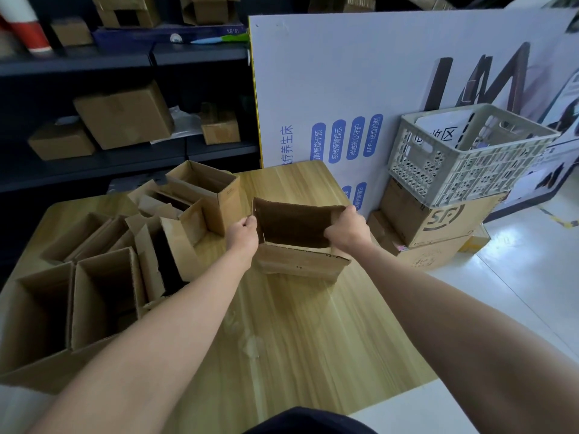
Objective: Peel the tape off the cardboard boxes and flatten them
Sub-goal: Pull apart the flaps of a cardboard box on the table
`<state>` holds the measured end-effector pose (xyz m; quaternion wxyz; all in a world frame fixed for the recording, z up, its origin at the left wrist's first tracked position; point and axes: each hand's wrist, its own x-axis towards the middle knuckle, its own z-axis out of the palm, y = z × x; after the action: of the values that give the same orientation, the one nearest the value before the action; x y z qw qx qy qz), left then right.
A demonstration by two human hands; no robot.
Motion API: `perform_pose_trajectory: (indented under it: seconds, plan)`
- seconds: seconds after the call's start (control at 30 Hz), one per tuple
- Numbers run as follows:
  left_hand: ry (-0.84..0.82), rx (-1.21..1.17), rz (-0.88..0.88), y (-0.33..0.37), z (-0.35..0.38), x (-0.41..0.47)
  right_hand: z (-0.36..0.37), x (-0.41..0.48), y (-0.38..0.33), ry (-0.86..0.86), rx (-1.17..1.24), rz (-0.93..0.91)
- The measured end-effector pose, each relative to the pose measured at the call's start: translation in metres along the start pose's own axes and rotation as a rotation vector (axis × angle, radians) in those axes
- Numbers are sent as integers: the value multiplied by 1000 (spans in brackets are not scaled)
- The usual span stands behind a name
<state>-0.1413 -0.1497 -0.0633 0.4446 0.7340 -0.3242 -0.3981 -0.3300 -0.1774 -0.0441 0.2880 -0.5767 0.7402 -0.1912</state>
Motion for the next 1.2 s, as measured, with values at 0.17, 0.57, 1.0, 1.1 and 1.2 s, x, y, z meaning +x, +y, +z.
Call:
perform_pose_trajectory:
  seconds: [0.17, 0.57, 1.0, 1.1, 1.2]
  plan:
    - [-245, -238, -182, 8, -1, 4, -12, -2, -4, -206, -42, -153]
    - [-115, -319, -256, -22, 28, 2, -9, -15, 19, -534, -150, -121]
    - [-480, -454, -59, -8, 21, 4, -34, 16, 33, -160, 510, 235]
    - [-502, -425, -37, 0, 18, -3, -44, 19, 27, -133, 681, 297]
    - [-516, -413, -74, 0, 15, 6, -51, 22, 15, -98, 799, 348]
